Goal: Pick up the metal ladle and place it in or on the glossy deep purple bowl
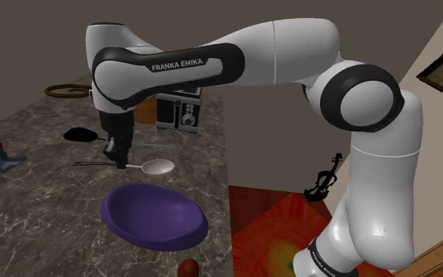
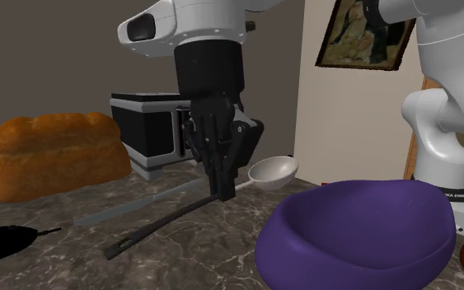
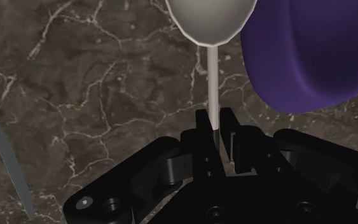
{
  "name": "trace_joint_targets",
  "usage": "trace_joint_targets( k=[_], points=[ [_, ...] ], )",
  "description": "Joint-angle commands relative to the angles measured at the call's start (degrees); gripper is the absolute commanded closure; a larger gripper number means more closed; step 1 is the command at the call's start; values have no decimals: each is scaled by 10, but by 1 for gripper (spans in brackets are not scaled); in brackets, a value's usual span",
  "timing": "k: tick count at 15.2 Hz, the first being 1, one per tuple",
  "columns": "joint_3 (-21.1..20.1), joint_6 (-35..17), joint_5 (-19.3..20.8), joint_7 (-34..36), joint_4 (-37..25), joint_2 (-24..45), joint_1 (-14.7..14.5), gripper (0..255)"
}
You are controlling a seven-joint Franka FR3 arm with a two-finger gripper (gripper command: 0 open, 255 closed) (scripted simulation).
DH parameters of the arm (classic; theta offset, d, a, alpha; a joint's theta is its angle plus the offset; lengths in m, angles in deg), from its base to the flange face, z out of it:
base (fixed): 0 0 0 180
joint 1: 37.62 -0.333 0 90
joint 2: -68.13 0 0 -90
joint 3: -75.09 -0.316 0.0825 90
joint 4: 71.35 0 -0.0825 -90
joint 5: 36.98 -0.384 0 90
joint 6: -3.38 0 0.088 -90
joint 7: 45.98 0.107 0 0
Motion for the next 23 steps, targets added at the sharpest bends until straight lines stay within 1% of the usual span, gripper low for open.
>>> trace_joint_targets(
  k=[1,15,19,23],
  points=[
    [-1,13,0,1,-11,-2,-1,255],
    [-3,115,-1,6,-111,-5,-6,255],
    [-13,73,-29,11,32,-110,5,255],
    [-22,48,-58,14,145,-203,7,255]
  ],
)
